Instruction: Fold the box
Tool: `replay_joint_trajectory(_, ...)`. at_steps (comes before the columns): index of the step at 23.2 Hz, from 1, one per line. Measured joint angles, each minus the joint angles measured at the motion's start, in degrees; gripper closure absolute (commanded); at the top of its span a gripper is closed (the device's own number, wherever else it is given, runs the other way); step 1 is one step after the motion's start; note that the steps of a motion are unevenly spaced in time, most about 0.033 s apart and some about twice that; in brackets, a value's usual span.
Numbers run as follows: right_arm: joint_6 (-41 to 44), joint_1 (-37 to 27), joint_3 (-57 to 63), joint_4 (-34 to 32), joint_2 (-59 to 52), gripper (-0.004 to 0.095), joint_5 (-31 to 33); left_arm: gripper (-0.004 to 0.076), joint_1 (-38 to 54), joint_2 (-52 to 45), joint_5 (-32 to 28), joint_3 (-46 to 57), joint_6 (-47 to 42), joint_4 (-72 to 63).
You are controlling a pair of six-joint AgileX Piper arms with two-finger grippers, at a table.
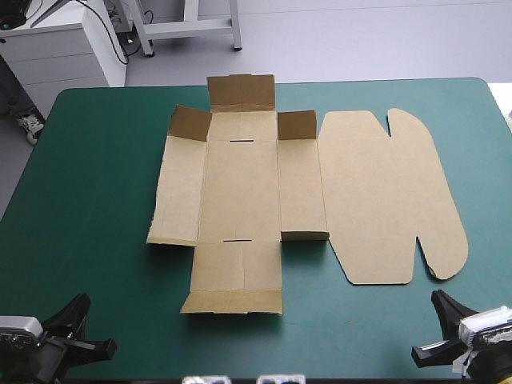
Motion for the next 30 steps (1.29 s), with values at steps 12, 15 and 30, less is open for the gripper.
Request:
replay_joint_trajectory(12, 0.0, 0.0, 0.0, 0.0, 0.0, 0.0928, 0.0, 0.0732, 0.0, 0.0, 0.0, 0.0, 0.0, 0.0)
replay_joint_trajectory(15, 0.0, 0.0, 0.0, 0.0, 0.0, 0.0928, 0.0, 0.0732, 0.0, 0.0, 0.0, 0.0, 0.0, 0.0)
replay_joint_trajectory(30, 0.0, 0.0, 0.0, 0.0, 0.0, 0.0928, 0.0, 0.0732, 0.0, 9.0, -6.1, 0.0, 0.2, -3.5)
